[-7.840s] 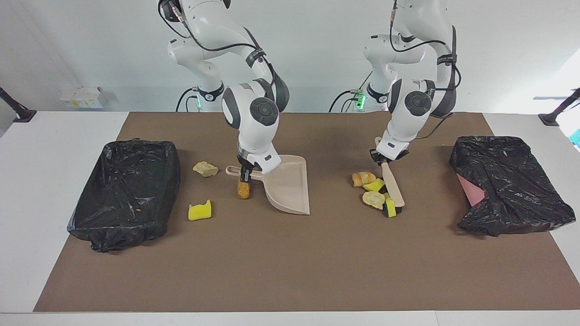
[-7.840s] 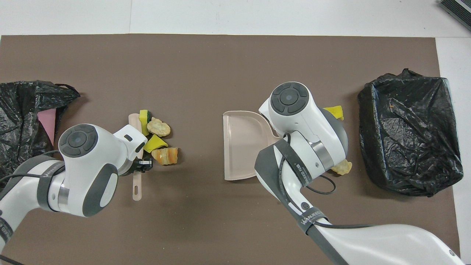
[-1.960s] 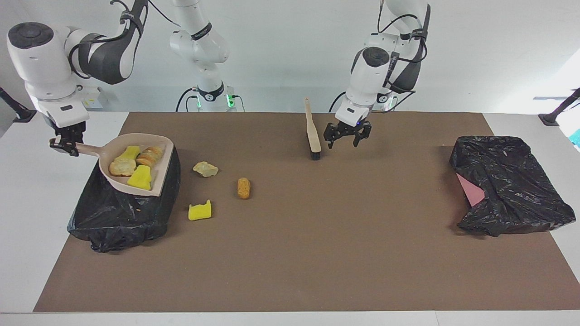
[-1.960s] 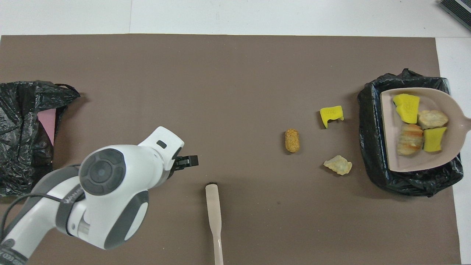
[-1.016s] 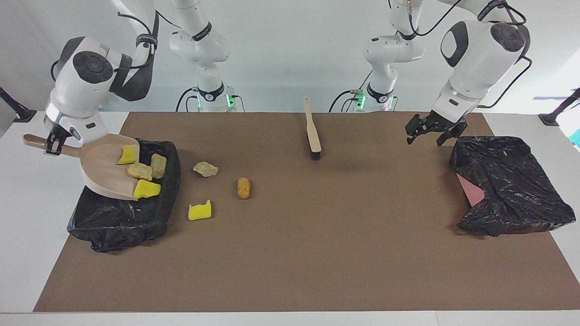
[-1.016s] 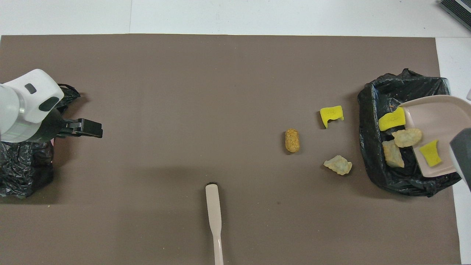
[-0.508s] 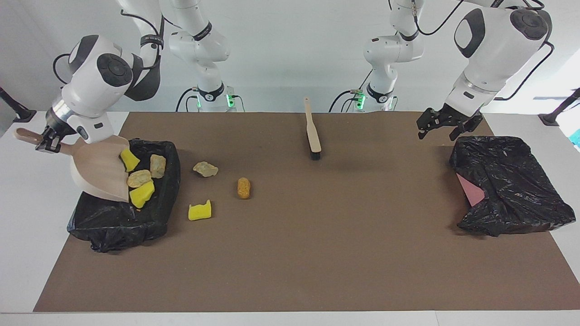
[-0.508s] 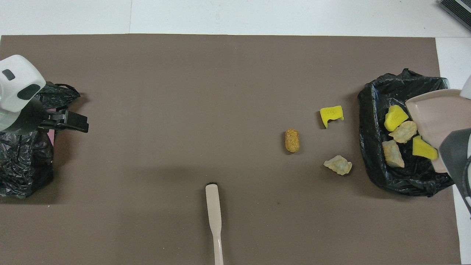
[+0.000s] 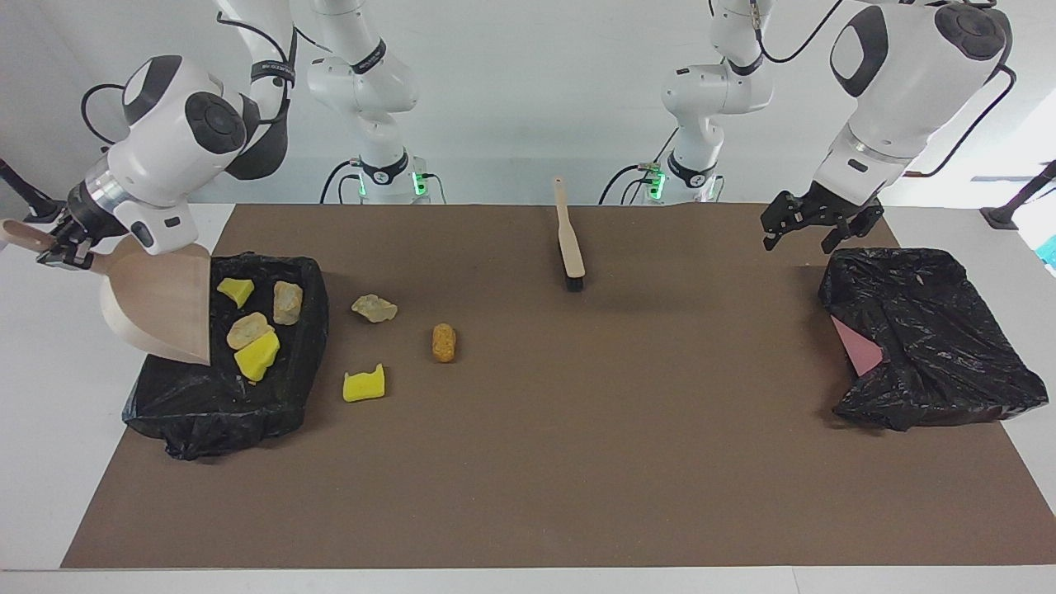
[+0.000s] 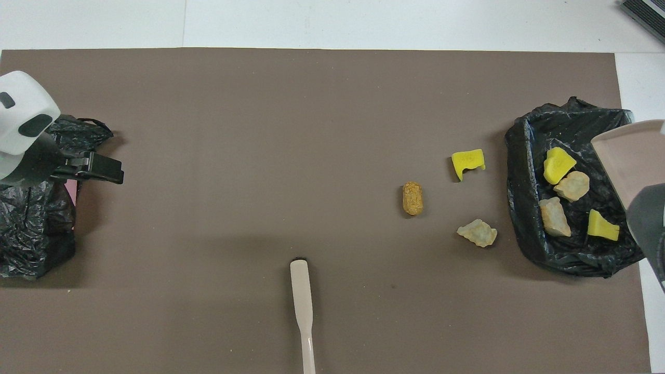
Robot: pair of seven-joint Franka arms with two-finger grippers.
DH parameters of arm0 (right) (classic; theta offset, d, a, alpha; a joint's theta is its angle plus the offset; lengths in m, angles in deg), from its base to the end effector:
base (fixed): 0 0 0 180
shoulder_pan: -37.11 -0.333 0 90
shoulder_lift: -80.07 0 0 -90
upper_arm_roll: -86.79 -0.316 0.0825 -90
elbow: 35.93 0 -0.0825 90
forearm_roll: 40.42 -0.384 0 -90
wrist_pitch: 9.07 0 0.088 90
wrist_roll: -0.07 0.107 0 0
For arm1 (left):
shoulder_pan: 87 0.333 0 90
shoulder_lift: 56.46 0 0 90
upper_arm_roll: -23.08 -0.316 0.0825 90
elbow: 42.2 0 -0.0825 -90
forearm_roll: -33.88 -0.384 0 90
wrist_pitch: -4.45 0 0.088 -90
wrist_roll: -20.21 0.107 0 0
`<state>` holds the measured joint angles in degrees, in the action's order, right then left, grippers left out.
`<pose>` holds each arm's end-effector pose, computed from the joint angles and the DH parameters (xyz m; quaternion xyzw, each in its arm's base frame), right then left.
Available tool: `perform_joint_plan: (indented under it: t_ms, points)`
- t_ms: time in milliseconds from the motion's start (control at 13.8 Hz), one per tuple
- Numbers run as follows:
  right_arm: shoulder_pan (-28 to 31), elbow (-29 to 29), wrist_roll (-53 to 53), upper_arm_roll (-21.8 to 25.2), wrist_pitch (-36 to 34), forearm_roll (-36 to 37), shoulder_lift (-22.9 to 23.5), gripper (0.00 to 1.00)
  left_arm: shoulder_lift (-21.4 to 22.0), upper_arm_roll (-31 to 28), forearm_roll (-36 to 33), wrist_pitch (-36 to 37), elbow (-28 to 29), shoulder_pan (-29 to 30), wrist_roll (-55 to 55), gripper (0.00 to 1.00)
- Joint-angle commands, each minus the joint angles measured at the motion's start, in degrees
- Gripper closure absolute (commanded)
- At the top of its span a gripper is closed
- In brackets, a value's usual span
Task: Sweep and dump trash in bin
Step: 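Tip the dustpan into the bag with the right gripper while the left gripper withdraws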
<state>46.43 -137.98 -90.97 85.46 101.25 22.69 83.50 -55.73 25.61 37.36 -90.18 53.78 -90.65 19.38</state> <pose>0.5857 -0.1454 0.5581 0.5311 0.6850 -0.3549 0.3504 0.5514 -0.0659 0.5893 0.9986 -0.0440 -0.0072 0.0296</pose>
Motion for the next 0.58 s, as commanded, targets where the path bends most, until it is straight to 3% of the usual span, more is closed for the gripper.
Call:
perform_joint_plan:
  t_ms: [0,363,508]
  points:
    - [0.2,0.4,-1.2,-0.3,0.2,1.8,-0.1,1.00,0.3,-4.3,-1.1,2.3,-1.3,-3.8,0.5,0.00]
    - [-1.1,2.1,-1.1,-0.4,-0.1,1.6,0.3,1.00,2.0,-4.5,-1.1,3.1,-1.1,-2.8,2.4,0.00]
    - [-2.4,3.8,-0.5,-0.4,-1.3,0.6,0.3,1.00,1.9,-4.3,-4.5,5.0,-1.7,-2.9,2.7,0.00]
